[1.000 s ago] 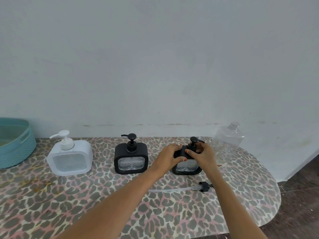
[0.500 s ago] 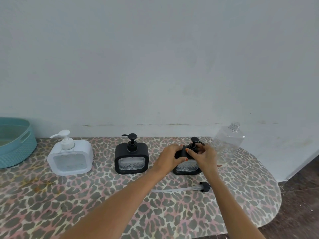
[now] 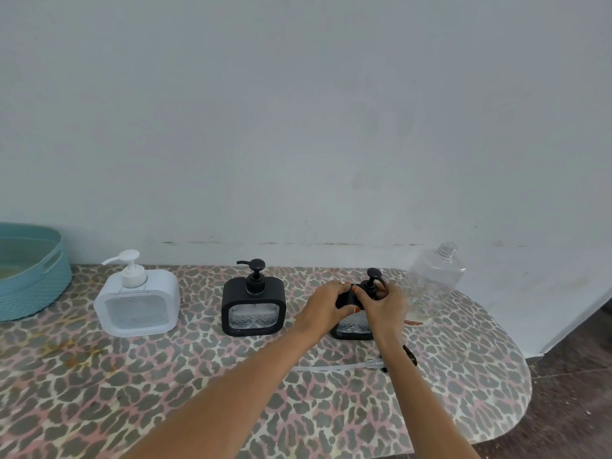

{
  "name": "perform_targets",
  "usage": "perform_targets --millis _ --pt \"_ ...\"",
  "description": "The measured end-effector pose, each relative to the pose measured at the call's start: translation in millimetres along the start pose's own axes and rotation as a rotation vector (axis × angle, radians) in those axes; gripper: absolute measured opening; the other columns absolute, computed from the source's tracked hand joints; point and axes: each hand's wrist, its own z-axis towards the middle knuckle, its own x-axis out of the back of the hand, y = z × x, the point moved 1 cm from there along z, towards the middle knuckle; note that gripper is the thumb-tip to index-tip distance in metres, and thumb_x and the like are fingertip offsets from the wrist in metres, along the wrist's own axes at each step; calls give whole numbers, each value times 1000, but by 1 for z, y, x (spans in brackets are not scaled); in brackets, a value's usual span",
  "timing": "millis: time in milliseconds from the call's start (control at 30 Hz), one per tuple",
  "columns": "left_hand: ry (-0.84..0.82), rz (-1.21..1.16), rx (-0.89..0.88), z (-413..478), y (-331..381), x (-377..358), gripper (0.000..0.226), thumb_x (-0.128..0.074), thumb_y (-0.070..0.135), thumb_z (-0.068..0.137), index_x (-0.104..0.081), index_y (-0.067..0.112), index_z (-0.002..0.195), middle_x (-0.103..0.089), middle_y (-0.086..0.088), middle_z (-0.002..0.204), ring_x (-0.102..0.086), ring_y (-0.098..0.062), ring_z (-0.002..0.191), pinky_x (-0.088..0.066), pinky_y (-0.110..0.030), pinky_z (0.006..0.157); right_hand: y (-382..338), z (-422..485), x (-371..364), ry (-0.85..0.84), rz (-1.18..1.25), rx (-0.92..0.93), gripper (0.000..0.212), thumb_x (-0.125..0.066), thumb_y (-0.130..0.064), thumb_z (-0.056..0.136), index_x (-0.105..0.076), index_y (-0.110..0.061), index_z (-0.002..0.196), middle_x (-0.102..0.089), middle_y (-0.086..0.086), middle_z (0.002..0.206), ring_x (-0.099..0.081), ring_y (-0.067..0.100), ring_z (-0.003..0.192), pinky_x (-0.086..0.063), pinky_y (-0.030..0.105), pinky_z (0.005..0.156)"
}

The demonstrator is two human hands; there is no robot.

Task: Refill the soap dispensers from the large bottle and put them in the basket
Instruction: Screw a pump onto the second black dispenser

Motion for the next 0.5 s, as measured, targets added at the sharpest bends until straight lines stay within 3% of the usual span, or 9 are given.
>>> perform_targets --millis 133,267,333,500 --pt "-68 82 10 -2 1 4 52 -59 23 88 -41 8 135 -48 -10 134 -46 -22 122 -38 -30 99 -3 -11 4 7 2 25 40 -73 -18 77 -52 -3 107 -47 4 96 -46 17 84 -37 24 74" --pt "-68 184 8 -7 0 15 57 -52 26 92 -28 11 142 -27 -5 151 -25 -18 139 -23 -30 111 -7 -28 5 149 -7 25 32 -72 -21 77 -50 -9 97 -49 -1 89 -50 21 87 -45 40 84" --pt "-42 186 -13 -11 1 24 55 -50 24 93 -28 13 142 -27 -3 151 -25 -16 139 -22 -28 111 -11 -36 3 208 -18 18 24 -69 -23 80 -48 -14 89 -50 -2 84 -49 18 82 -45 47 86" --pt "30 182 -51 -26 4 52 48 -46 24 95 -31 19 141 -35 0 146 -35 -14 132 -26 -19 101 -30 -53 -7 166 61 57 15 -63 -22 84 -49 -16 84 -55 2 83 -53 23 83 -48 42 76"
